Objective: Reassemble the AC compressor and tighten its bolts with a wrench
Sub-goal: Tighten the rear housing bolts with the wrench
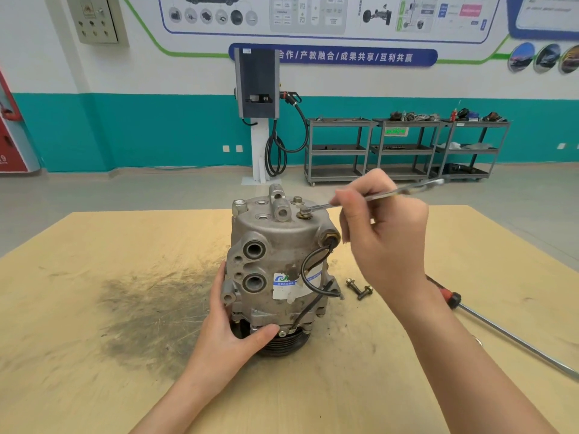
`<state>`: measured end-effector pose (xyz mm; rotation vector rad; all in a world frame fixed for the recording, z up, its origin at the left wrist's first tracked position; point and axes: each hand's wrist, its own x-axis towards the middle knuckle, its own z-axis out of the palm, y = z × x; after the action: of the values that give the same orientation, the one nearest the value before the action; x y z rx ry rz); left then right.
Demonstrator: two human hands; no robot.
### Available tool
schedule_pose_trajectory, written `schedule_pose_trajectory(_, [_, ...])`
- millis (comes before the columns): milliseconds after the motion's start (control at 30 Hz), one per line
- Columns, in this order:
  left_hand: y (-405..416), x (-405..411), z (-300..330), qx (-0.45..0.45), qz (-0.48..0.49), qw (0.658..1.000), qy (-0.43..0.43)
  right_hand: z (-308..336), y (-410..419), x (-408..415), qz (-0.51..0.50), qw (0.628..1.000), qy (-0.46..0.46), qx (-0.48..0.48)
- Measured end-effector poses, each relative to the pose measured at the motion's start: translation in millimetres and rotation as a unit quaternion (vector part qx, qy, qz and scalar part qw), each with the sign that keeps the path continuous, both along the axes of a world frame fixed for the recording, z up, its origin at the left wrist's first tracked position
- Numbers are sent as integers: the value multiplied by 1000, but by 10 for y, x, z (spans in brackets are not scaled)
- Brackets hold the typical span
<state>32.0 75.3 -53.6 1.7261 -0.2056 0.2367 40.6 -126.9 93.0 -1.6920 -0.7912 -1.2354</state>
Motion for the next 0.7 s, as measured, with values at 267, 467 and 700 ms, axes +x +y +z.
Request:
schedule_pose_trajectory(267, [40,19,-25,1,-9,1000,-8,70,66,-126,-118,985,-85,-92])
schedule_pose_trajectory(467, [13,16,-37,2,1,1000,-6,118,-113,2,86,973,145,160])
schedule_pose_trajectory(700, [18,32,-32,6,7,1000,0,20,-193,221,249,845,372,291])
